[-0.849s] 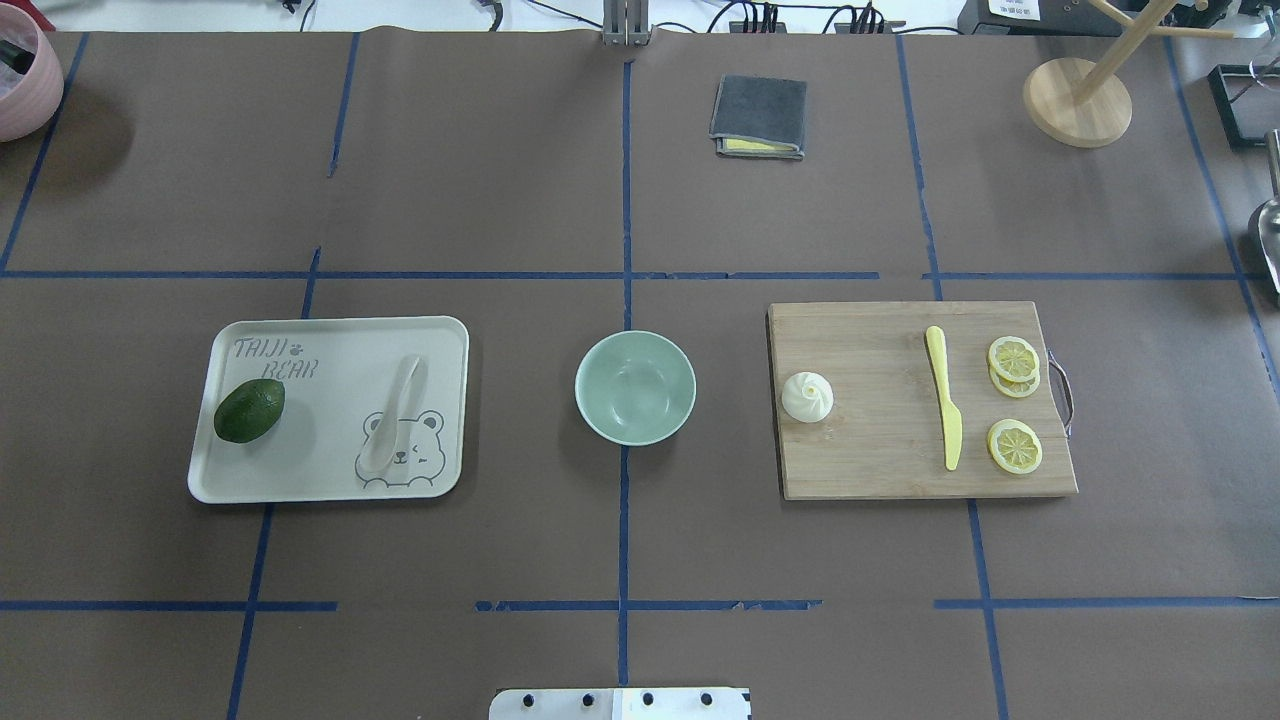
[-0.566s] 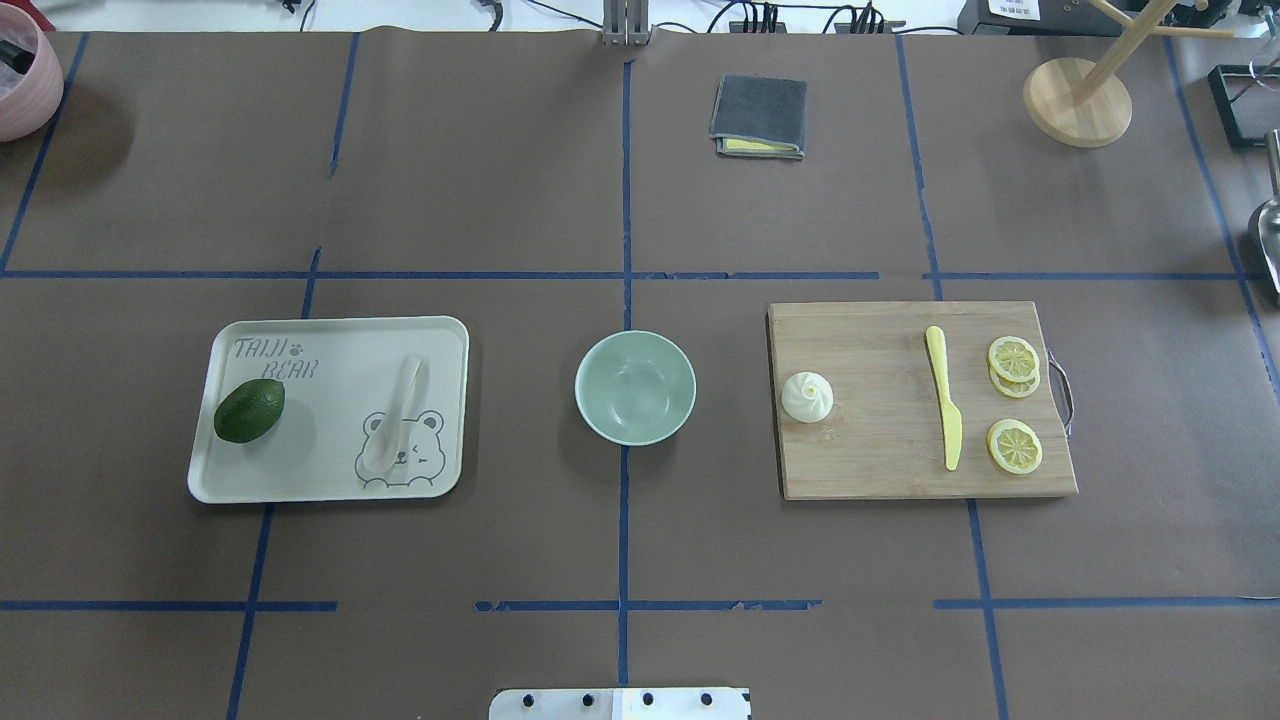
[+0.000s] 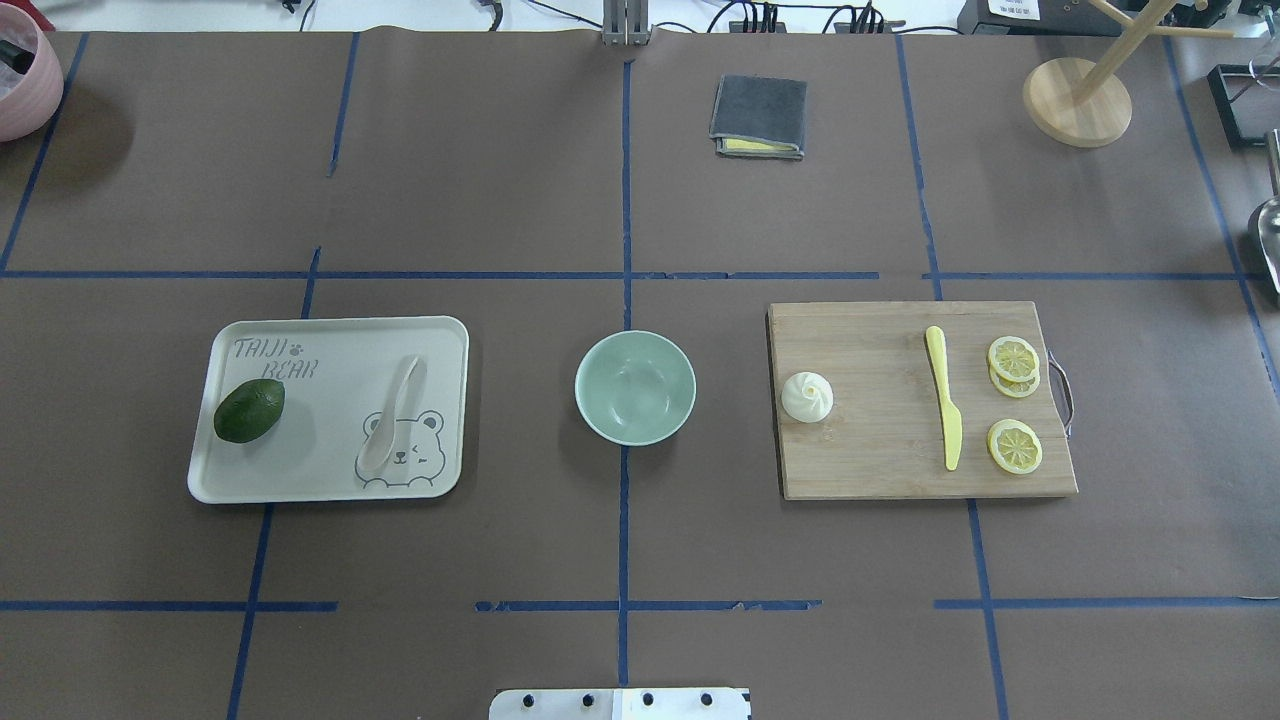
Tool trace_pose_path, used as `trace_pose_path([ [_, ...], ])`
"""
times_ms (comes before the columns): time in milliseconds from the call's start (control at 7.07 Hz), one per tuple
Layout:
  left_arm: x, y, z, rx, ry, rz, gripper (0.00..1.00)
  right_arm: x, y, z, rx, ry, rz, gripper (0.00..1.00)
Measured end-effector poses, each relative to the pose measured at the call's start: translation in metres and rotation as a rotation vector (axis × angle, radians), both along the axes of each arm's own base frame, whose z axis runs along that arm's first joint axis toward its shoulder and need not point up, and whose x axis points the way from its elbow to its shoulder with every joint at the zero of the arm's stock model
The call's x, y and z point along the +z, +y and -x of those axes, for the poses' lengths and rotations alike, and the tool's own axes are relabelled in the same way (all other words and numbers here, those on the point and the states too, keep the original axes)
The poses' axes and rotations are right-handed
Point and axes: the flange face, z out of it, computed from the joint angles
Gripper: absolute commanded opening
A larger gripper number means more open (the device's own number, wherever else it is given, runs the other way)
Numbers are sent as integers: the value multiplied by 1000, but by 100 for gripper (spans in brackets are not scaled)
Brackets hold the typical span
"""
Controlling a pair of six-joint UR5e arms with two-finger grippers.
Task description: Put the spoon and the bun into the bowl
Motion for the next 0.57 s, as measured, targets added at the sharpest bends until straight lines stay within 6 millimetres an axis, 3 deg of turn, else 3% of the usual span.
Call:
trace_pose_path([
  [283,-65,4,-92,-27,113,-84,100,-28,-13,12,-25,5,-69,100],
  [566,-100,25,-187,-100,216,-12,100,-57,-22,22,-42,8,-125,100],
])
